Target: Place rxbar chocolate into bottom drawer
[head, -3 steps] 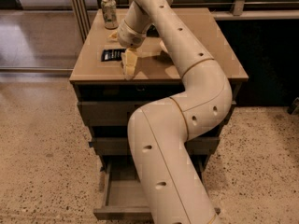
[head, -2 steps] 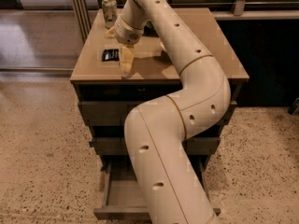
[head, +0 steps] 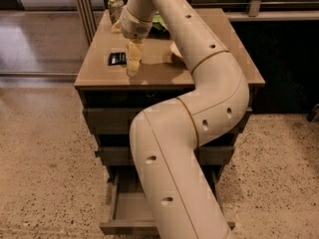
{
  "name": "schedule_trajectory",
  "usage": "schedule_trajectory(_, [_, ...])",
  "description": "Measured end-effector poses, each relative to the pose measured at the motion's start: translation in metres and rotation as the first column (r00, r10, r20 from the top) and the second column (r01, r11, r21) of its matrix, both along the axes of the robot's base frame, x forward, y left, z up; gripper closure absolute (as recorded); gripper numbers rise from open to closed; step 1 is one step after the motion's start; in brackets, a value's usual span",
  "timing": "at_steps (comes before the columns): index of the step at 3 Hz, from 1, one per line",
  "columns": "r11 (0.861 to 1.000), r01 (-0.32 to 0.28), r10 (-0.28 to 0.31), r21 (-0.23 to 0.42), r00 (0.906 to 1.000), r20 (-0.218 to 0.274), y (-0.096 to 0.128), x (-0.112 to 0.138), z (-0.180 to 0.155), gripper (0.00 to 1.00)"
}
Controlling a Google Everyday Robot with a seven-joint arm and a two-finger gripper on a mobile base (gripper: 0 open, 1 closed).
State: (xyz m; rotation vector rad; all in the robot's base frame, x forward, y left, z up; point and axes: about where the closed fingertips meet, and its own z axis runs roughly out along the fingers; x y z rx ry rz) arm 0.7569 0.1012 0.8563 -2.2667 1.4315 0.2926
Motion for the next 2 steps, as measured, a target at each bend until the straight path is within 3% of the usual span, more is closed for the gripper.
schedule_trajectory(1, [0.999, 0.042, -0.043, -0.004, 0.9986, -0.031, -0.0041, -0.0032, 0.0013, 0.0])
schedule_trajectory(2, [0.999, 0.05, -0.05, 0.006, 0.9986, -0.015, 0.0005, 0.0038, -0.0017, 0.0])
